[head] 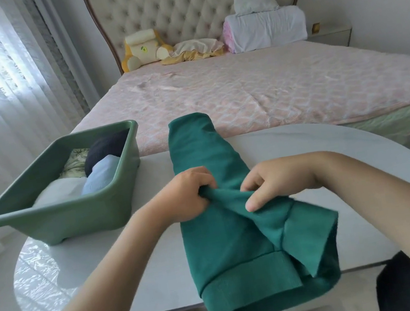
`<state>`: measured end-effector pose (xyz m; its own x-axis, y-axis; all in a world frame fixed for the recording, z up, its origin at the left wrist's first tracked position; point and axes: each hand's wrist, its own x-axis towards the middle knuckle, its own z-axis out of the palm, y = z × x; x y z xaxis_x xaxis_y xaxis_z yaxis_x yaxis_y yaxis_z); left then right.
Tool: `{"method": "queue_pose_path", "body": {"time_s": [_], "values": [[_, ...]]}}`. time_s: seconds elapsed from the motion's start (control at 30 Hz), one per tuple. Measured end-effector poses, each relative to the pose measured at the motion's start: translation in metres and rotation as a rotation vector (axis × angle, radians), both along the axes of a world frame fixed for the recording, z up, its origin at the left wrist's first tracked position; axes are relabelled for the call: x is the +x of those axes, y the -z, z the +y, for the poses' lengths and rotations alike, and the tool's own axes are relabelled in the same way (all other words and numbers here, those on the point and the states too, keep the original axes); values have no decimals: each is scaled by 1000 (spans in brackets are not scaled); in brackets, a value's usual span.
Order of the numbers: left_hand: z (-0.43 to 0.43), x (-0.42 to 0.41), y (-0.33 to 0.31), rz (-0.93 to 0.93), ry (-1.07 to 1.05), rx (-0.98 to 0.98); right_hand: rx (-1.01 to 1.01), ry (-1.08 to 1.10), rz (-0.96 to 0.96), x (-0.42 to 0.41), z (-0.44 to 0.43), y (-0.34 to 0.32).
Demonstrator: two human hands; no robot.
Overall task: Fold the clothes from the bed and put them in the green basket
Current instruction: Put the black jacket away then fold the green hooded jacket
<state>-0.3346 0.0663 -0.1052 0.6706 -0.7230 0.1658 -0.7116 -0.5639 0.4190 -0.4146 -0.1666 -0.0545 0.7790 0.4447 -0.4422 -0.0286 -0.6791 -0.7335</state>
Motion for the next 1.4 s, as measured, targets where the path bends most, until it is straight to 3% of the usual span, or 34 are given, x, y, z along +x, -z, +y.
{"method": "queue_pose_path", "body": {"time_s": [0.1, 0.2, 0.3, 0.37, 0.47, 0.53, 0.63, 0.8, 0.93, 1.03, 1.13, 1.2, 1.27, 1.33, 1.4], "values": [[28, -15, 1, 121, -14, 261, 103, -139, 91, -6, 21, 17], [37, -28, 14, 141, -21, 401, 2, -95, -106, -4, 35, 43], [32, -30, 20, -92, -90, 168, -257, -104, -479, 2, 39, 68], [26, -32, 29, -150, -108, -30, -337, -120, -613, 2, 45, 84], [17, -45, 45, -59, -125, -18, -300, -86, -602, 1, 51, 99], [17, -54, 49, -85, -95, 87, -221, -59, -592, 0, 49, 101], [22, -66, 43, -96, 32, 70, -134, 13, -609, -1, 36, 101], [30, -78, 40, -28, 201, 231, -215, -30, -610, -4, 20, 104], [37, -75, 33, -83, 203, 131, -220, -66, -632, -8, 23, 103], [55, -68, 28, -20, 150, 70, -172, -50, -638, -15, 20, 98], [63, -71, 30, 91, 136, 251, -284, -179, -663, -25, 20, 101], [59, -80, 32, 19, 73, 292, -409, -262, -688, -31, 23, 107], [49, -91, 30, -162, 68, 152, -435, -249, -706, -33, 24, 109], [42, -110, 32, -138, 169, 59, -385, -211, -735, -36, 24, 111], [40, -125, 42, -81, 255, 251, -302, -165, -824, -41, 23, 111]]}}
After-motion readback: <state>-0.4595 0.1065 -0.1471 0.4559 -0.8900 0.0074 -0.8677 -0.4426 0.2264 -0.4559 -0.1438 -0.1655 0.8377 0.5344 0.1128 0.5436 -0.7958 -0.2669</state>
